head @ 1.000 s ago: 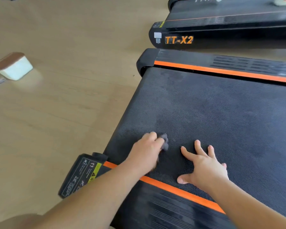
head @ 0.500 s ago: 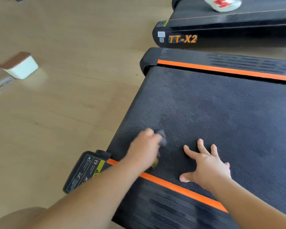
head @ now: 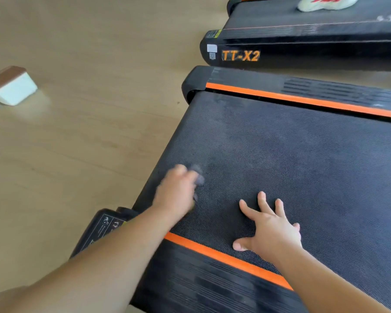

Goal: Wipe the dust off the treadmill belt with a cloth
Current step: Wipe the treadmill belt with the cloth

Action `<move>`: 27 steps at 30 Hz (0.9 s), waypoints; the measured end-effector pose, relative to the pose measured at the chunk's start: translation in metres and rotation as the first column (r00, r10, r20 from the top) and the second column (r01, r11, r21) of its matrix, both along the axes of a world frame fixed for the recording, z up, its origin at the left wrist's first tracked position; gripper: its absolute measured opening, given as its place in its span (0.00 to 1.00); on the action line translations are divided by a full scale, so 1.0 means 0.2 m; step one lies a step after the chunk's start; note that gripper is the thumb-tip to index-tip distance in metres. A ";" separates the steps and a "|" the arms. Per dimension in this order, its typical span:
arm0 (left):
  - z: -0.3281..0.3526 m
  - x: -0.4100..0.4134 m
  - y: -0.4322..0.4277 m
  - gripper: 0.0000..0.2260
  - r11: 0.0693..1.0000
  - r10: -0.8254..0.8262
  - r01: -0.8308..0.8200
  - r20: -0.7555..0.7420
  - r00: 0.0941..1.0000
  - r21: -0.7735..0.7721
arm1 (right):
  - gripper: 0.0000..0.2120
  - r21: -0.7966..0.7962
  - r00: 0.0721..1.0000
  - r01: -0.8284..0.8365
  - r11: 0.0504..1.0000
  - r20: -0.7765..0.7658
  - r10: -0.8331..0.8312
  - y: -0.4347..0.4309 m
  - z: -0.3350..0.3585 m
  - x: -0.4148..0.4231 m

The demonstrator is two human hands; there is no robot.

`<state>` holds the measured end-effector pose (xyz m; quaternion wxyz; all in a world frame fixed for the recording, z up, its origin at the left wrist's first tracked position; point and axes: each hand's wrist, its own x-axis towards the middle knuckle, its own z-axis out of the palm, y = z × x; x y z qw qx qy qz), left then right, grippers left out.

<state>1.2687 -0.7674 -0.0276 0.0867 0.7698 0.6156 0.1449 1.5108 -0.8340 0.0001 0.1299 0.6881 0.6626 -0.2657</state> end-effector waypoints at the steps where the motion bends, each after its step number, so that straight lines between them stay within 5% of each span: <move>1: -0.01 -0.08 0.04 0.04 0.985 0.172 -0.172 0.051 0.984 -0.008 | 0.54 -0.002 1.000 0.003 1.000 -0.003 -0.003 0.00 0.00 0.00; 4: -0.03 -0.03 0.04 0.06 0.953 0.303 -0.303 -0.005 0.953 -0.014 | 0.54 -0.019 1.000 0.015 1.000 -0.011 -0.015 0.00 0.00 -0.01; 7: 0.01 0.27 -0.09 0.04 0.993 -0.090 0.098 0.107 0.990 -0.071 | 0.54 -0.010 1.000 0.013 1.000 -0.012 -0.013 0.00 0.00 0.00; 10: 0.00 0.30 -0.08 0.05 0.912 -0.390 0.395 0.059 0.919 -0.111 | 0.54 0.006 1.000 0.008 1.000 -0.011 -0.008 0.00 0.00 0.00; 15: 0.02 0.18 0.04 0.05 0.988 0.115 -0.123 -0.090 0.989 -0.091 | 0.54 -0.003 1.000 0.011 1.000 -0.015 -0.011 0.00 0.00 0.00; 20: 0.06 0.38 -0.14 0.07 0.897 -0.360 0.377 0.114 0.926 -0.232 | 0.53 0.012 1.000 0.005 1.000 -0.013 -0.005 -0.01 0.00 0.00; 24: 0.05 0.17 -0.01 0.13 0.978 -0.151 0.154 0.026 0.988 -0.144 | 0.54 0.013 1.000 0.007 1.000 -0.011 -0.007 0.00 -0.01 0.00; 27: 0.14 0.15 0.00 0.20 0.981 -0.034 0.070 0.199 0.979 -0.179 | 0.54 0.006 1.000 0.013 1.000 -0.012 -0.013 0.00 0.00 0.00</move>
